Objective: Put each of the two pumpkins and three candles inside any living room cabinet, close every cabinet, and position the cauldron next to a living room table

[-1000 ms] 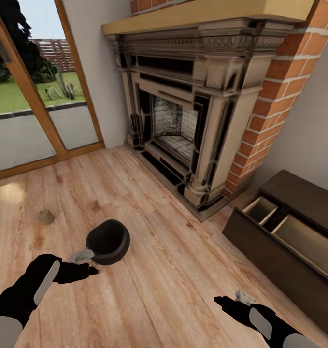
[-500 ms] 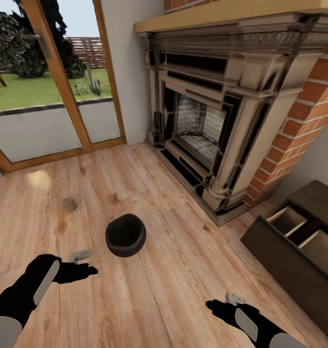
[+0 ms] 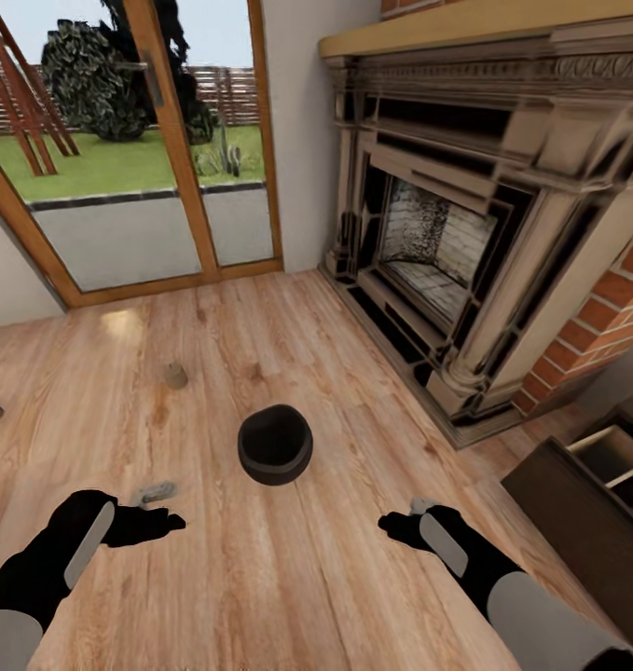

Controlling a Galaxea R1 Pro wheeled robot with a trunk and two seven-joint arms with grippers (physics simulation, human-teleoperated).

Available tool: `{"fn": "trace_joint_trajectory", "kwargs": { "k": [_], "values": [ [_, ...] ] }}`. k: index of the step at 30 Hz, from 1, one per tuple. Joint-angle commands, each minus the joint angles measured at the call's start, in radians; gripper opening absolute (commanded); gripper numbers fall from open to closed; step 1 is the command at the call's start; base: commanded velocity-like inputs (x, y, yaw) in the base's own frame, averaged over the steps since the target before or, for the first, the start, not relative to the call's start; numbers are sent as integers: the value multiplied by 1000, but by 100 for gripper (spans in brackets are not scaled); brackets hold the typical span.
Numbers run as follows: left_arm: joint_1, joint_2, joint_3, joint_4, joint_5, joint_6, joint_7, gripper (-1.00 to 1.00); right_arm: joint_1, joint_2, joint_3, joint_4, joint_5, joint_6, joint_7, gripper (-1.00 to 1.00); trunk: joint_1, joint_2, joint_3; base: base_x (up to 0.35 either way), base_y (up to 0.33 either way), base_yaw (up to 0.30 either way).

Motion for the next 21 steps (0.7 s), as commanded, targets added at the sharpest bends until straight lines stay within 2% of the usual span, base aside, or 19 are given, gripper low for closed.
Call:
{"fn": "trace_joint_trajectory", "kwargs": {
  "k": [1,5,12,17,21],
  "values": [
    [-1,0,-1,0,-7,3,-6,100,-7,0,8,-8,-10,8,-18,100,0,0,-2,0,0,277],
    [-1,4,0,0,-6,3,-4,100,-20,15,9,-15,-5,21,-31,100,0,0,-4,0,0,277],
    [-1,6,1,0,2,1,-4,100,-33,21,7,-26,69,71,-34,100,0,0,-10,0,0,277],
    [-1,3,42,0,-2,1,-3,100,-35,21,4,-28,78,80,-35,100,0,0,-13,0,0,254],
    [-1,-1,54,0,-3,1,-5,100,-35,21,3,-29,79,82,-35,100,0,0,-14,0,0,57]
  ]
}}
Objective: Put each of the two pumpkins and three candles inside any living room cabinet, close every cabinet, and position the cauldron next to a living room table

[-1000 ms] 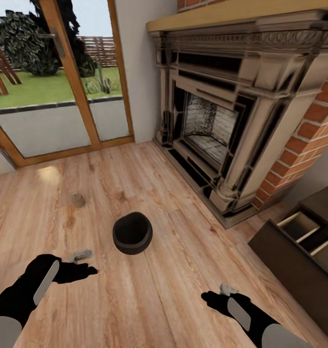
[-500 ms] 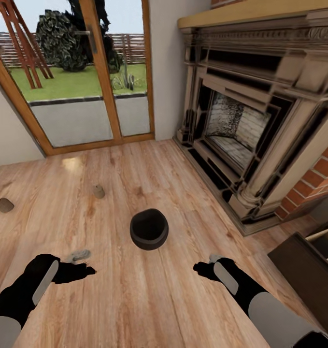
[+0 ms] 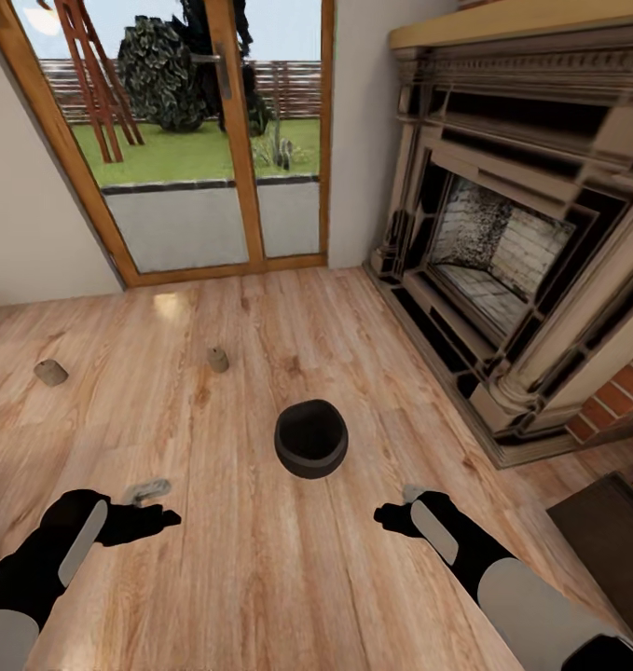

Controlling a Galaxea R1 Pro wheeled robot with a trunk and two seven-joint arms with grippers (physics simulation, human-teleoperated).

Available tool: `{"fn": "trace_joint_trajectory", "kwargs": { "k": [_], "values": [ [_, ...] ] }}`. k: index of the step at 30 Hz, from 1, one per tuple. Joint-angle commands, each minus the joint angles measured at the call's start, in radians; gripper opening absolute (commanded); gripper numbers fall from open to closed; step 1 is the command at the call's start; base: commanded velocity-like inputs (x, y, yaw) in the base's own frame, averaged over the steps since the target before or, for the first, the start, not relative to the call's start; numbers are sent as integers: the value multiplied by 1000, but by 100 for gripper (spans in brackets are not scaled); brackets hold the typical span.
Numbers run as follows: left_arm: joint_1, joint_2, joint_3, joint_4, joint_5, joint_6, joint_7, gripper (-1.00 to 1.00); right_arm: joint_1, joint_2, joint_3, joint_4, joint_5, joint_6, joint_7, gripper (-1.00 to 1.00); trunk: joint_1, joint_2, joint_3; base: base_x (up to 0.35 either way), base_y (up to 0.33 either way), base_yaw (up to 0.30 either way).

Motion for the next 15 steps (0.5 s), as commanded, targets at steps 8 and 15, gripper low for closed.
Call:
{"fn": "trace_joint_trajectory", "kwargs": {
  "k": [8,15],
  "values": [
    [0,0,4,-1,-11,4,-9,100,-1,-2,1,-1,-13,-3,-10,100,0,0,-1,135,-105,6],
    [0,2,4,-1,-10,4,-10,100,-1,-1,0,-1,-15,-3,-10,100,0,0,-1,74,-70,0]
  ]
}}
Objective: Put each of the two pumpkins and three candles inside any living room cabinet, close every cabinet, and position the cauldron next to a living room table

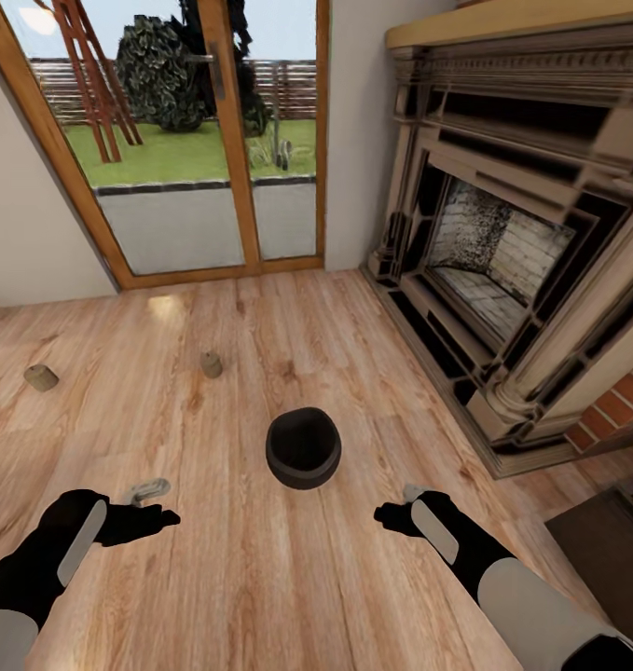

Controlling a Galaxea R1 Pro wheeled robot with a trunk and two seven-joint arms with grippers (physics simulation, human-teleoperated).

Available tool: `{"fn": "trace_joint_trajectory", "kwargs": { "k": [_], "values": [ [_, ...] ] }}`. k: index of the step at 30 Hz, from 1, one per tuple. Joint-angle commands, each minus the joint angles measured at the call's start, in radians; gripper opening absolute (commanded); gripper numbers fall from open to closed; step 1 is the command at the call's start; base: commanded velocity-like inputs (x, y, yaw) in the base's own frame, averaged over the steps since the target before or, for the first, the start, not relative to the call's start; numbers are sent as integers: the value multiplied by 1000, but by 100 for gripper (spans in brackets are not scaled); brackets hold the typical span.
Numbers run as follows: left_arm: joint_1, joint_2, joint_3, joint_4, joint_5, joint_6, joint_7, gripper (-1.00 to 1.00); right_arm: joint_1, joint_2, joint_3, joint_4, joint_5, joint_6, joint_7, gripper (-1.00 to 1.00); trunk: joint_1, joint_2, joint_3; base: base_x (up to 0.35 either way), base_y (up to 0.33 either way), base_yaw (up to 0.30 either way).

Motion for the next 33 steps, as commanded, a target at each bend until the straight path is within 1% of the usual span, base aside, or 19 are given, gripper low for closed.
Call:
{"fn": "trace_joint_trajectory", "kwargs": {
  "k": [1,6,13,18,26,33],
  "values": [
    [0,0,2,-1,-9,4,-10,100,-1,-1,8,-3,-13,0,-10,100,0,0,-1,4,-4,0],
    [0,3,2,-1,-7,4,-11,100,-1,0,8,-3,-13,0,-11,100,0,0,-1,77,17,0],
    [0,5,2,-1,-5,4,-12,100,-1,0,8,-3,-19,-3,-11,100,0,0,-1,228,121,0],
    [0,6,2,-1,-4,4,-11,100,-1,0,8,-3,-21,-4,-9,100,0,0,-1,173,28,0],
    [0,2,2,0,-4,4,-10,100,-1,1,7,-3,-23,-5,-9,100,0,0,-1,296,-4,0],
    [0,2,3,1,-4,3,-9,100,-1,2,7,-3,-23,-5,-9,100,0,0,-1,320,-121,0]
  ]
}}
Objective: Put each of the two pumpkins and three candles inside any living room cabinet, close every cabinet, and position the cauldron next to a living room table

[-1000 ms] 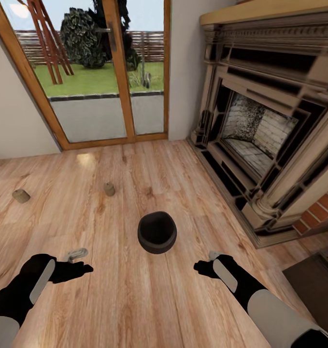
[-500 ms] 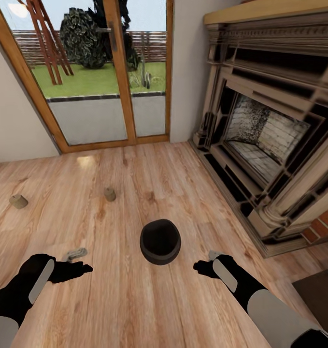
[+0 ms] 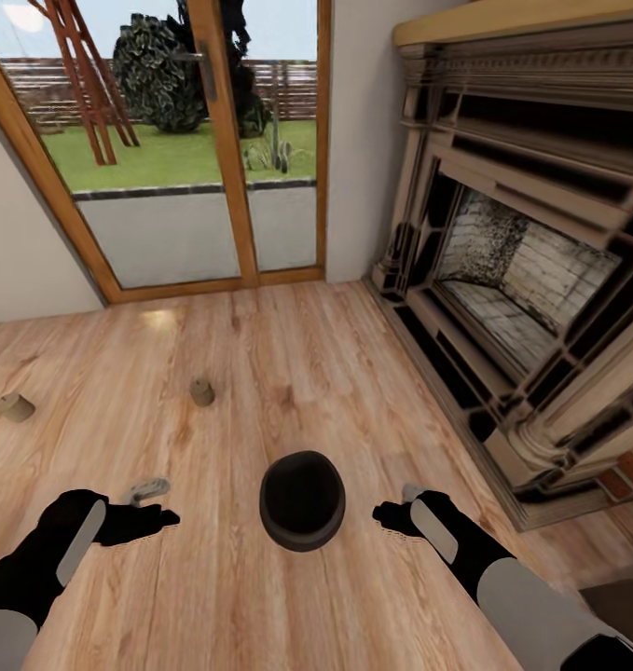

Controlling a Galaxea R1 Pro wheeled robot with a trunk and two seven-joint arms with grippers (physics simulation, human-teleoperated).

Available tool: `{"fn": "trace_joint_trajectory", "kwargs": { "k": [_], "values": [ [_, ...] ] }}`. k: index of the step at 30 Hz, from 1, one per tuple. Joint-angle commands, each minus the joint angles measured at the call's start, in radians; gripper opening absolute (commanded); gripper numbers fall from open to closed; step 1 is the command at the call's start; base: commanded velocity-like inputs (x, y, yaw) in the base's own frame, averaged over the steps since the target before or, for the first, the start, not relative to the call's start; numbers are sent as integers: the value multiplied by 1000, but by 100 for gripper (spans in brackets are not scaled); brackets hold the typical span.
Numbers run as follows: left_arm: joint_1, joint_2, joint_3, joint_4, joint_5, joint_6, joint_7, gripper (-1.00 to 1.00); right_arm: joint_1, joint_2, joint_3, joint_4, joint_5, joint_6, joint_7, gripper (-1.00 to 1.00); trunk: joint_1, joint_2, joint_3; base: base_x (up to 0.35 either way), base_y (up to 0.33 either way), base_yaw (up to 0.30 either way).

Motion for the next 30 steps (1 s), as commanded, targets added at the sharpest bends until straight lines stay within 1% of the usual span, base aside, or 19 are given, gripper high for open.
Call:
{"fn": "trace_joint_trajectory", "kwargs": {
  "k": [1,6,7,13,14,16,18,20,21,23,24,25,26,27,28,30],
  "values": [
    [0,0,3,-1,-9,3,-10,100,-1,0,8,-2,-10,1,-9,100,0,0,-1,319,-136,0],
    [0,-3,3,-1,-9,-5,-10,100,-1,16,8,-2,-10,1,-8,100,0,0,-1,319,-131,0],
    [0,-3,3,-1,-8,-6,-10,100,-1,26,9,-2,-8,2,-9,100,0,0,-1,318,-109,0],
    [0,-6,4,-1,-7,-8,-9,100,-6,104,15,-1,6,8,-29,100,0,0,-1,300,-45,0],
    [0,-8,4,-2,-6,-12,-9,100,-17,124,16,-1,9,10,-58,100,0,0,-1,133,-38,0],
    [-1,-10,5,-2,-6,-32,-9,100,-29,148,18,-2,9,8,-111,100,0,0,-1,70,-20,0],
    [-4,-17,4,-2,-7,-51,-8,100,-34,172,19,-2,9,7,-143,100,0,0,-1,29,-8,0],
    [-6,-29,4,3,-10,-64,0,100,-36,184,20,-2,9,7,-156,100,0,0,-1,12,-3,0],
    [-7,-34,4,5,-10,-68,5,100,-36,186,21,-3,9,7,-158,100,0,0,-1,7,-2,0],
    [-8,-60,3,13,-13,-90,40,100,-37,192,22,-3,9,7,-163,100,0,0,-1,4,-1,0],
    [-9,-88,3,12,-15,-110,90,100,-37,196,23,-3,9,7,-166,100,0,0,-1,2,0,0],
    [-9,-108,3,14,-16,-119,131,100,-37,198,24,-3,9,7,-168,100,0,0,-1,0,0,0],
    [-9,-118,2,14,-16,-123,152,100,-37,200,24,-3,9,7,-169,100,0,0,-1,0,0,0],
    [-9,-132,2,13,-14,-128,188,100,-37,202,24,-3,9,7,-170,100,0,0,-1,0,0,0],
    [-9,-142,2,13,-11,-133,215,100,-37,204,25,-3,9,7,-171,100,0,0,-1,0,0,0],
    [-10,-153,2,16,-7,-149,245,100,-38,210,37,-3,9,7,-172,100,0,0,-1,0,0,0]
  ]
}}
